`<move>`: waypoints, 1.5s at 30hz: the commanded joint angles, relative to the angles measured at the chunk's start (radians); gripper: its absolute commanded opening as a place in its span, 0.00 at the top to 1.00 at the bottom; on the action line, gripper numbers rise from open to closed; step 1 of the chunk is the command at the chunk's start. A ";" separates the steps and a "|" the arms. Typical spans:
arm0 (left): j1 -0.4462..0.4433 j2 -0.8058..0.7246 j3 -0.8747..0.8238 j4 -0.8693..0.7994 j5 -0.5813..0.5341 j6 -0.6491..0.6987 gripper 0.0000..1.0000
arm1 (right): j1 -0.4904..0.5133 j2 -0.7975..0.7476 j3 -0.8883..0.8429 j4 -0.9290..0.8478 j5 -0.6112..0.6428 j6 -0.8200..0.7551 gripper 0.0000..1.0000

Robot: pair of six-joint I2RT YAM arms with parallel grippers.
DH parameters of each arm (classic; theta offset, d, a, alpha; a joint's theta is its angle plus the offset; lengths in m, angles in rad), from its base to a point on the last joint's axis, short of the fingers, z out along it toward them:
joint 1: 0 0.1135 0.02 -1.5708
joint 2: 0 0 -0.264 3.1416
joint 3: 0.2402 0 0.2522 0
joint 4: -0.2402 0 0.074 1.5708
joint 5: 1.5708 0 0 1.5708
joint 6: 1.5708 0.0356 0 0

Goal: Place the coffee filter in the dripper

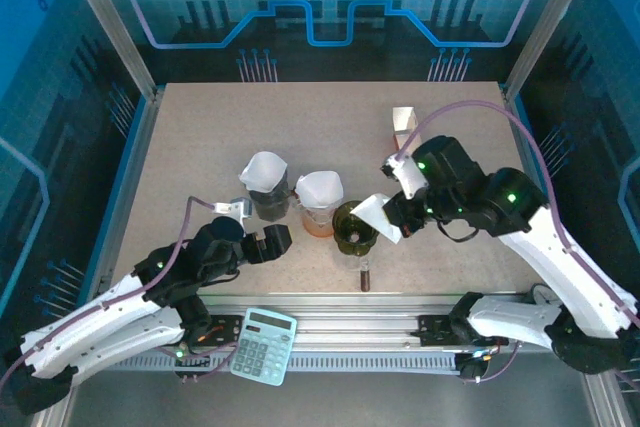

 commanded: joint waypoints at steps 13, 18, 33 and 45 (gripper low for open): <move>0.004 -0.009 0.028 0.026 0.051 0.040 0.01 | 0.089 0.274 0.182 -0.108 -0.009 -0.114 1.00; 0.004 -0.012 0.028 0.026 0.054 0.045 0.01 | 0.089 0.337 0.178 -0.093 -0.054 -0.135 1.00; 0.004 -0.004 0.028 0.041 0.061 0.040 0.01 | 0.078 0.346 0.030 0.021 -0.105 -0.105 1.00; 0.004 0.016 0.038 0.071 0.085 0.040 0.01 | 0.074 0.237 0.023 0.049 -0.084 -0.081 0.44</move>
